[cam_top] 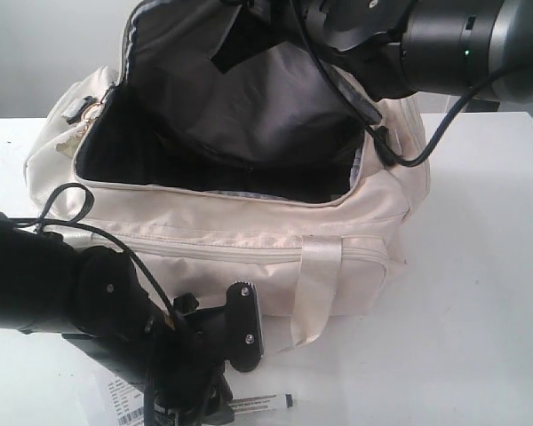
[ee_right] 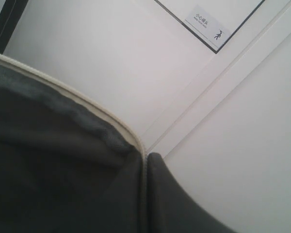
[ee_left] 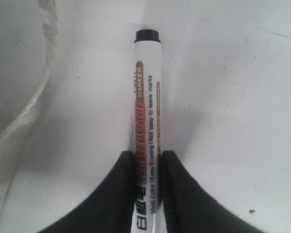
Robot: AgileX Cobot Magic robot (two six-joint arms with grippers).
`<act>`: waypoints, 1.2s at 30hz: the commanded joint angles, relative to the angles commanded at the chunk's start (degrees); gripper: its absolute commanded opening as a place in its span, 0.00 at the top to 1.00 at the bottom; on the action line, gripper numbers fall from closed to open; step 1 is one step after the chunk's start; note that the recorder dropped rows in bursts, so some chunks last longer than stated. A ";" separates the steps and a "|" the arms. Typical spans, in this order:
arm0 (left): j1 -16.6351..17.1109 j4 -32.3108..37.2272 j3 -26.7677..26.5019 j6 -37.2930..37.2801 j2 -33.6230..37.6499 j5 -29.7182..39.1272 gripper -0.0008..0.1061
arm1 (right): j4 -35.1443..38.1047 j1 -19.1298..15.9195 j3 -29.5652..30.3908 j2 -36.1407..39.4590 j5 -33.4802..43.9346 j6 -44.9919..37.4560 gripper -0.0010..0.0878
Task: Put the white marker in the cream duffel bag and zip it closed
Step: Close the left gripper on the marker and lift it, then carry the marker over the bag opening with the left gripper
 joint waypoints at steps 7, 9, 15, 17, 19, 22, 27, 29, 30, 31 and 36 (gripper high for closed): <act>0.00 0.00 0.00 0.00 -5.25 1.84 0.99 | 0.00 0.00 0.00 0.00 0.00 0.00 0.99; 0.00 0.00 0.00 0.00 -6.87 2.44 0.99 | 0.00 0.00 0.00 0.00 0.00 0.00 0.99; 0.00 -0.11 0.00 0.00 -11.95 3.44 0.99 | 0.00 0.00 0.00 0.00 0.00 0.00 0.99; 0.00 -0.23 0.00 -0.19 -13.72 3.85 0.99 | 0.00 0.00 0.00 0.00 0.00 0.00 0.99; 0.00 -0.23 0.00 -1.95 -15.78 3.86 0.99 | 0.00 0.00 0.00 0.00 0.00 0.00 0.99; 0.00 -0.23 0.10 -4.35 -18.57 3.53 0.99 | 0.00 0.00 0.00 0.00 0.00 0.00 0.99; 0.00 -0.48 2.93 -6.97 -23.19 -2.85 0.99 | 0.00 0.00 0.00 0.00 0.00 0.00 0.99; 0.00 -0.48 4.68 -7.86 -25.38 -6.66 0.99 | 0.00 0.00 0.00 0.00 0.00 0.00 0.99; 0.00 -0.48 5.71 -8.41 -26.57 -9.01 0.99 | 0.00 0.00 0.00 0.00 0.00 0.00 0.99; 0.00 -0.48 6.74 -9.02 -27.75 -11.30 0.99 | 0.00 0.00 0.00 0.00 0.00 0.00 0.99; 0.00 -0.60 9.91 -10.84 -33.04 -19.61 0.99 | 0.00 0.00 0.00 0.00 0.00 0.00 0.99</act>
